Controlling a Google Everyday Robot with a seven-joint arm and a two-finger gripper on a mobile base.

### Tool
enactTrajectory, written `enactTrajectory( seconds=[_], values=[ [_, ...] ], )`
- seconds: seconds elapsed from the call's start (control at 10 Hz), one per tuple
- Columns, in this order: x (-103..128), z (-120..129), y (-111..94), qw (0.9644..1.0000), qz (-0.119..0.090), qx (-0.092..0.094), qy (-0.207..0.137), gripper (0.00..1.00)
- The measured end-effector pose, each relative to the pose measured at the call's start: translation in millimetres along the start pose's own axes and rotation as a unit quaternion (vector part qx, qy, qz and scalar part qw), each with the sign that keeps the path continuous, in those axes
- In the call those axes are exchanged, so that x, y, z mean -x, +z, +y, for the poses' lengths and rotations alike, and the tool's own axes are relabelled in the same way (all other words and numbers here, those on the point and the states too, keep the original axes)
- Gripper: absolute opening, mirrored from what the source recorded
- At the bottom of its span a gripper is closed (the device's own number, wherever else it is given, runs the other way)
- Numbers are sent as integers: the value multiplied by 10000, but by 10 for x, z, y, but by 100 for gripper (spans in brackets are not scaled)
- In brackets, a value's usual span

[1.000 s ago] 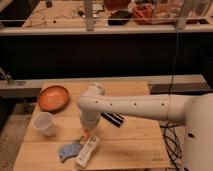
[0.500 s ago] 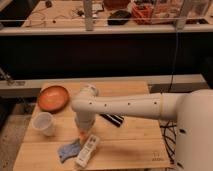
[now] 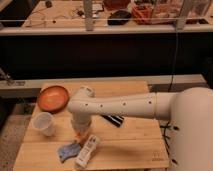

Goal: Place the pepper on the white sponge

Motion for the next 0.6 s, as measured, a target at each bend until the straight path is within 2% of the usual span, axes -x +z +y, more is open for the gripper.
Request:
enactTrajectory(
  seconds=[0.3, 0.5, 0.6],
  values=[
    [91, -67, 42, 9999, -55, -7, -124, 18],
    [88, -54, 52, 9998, -71, -4, -161, 23],
    [110, -72, 63, 9998, -79, -2, -198, 30]
  ],
)
